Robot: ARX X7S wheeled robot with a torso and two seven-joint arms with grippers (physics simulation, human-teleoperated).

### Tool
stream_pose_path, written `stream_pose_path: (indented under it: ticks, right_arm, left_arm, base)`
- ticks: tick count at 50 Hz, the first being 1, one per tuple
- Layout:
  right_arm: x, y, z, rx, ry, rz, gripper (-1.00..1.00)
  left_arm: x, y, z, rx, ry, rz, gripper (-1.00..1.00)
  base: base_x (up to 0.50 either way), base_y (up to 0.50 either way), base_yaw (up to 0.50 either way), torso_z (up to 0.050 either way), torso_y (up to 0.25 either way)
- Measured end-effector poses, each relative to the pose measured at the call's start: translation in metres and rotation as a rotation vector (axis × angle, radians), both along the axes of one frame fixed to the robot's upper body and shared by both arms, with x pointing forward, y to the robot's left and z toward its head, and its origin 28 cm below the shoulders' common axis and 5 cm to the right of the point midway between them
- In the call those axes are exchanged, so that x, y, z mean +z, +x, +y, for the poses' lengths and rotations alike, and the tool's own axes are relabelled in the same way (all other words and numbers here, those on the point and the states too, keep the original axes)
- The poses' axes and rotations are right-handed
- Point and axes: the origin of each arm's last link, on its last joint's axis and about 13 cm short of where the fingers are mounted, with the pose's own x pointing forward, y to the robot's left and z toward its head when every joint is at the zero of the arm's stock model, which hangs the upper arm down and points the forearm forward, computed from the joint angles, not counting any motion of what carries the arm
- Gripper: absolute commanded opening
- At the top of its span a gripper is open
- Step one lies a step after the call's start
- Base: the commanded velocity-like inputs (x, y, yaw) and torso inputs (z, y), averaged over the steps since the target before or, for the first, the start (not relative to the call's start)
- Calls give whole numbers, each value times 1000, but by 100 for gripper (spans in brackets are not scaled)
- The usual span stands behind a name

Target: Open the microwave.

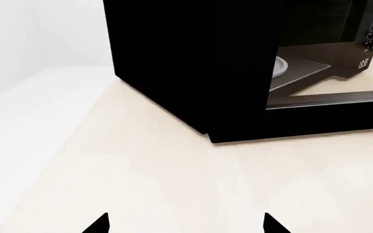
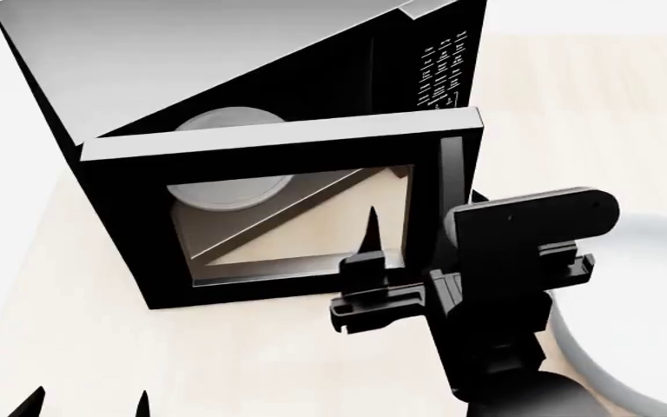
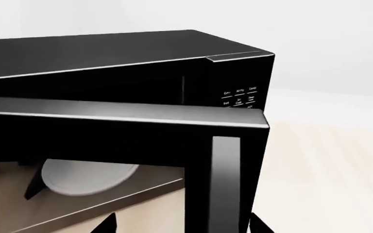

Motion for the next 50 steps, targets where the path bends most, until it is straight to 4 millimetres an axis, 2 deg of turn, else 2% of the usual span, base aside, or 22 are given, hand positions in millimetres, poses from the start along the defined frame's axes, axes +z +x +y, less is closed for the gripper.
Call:
stream_pose_path:
  ticks: [23,39,50]
  right_arm:
    - [19,-10,-16,-45,24,-58,100]
    - [67,-34,-15,-27,-2,-163,100]
    - [107,-38,-12,-76,-18,-246,100]
  left_arm:
    - [0,0,-1,2,2,-2,100]
    - [0,0,-1,2,1,0,100]
    - [0,-1,0,2,2,2,100]
  base:
    - [0,0,0,0,0]
    - [0,0,0,0,0]
    - [0,0,0,0,0]
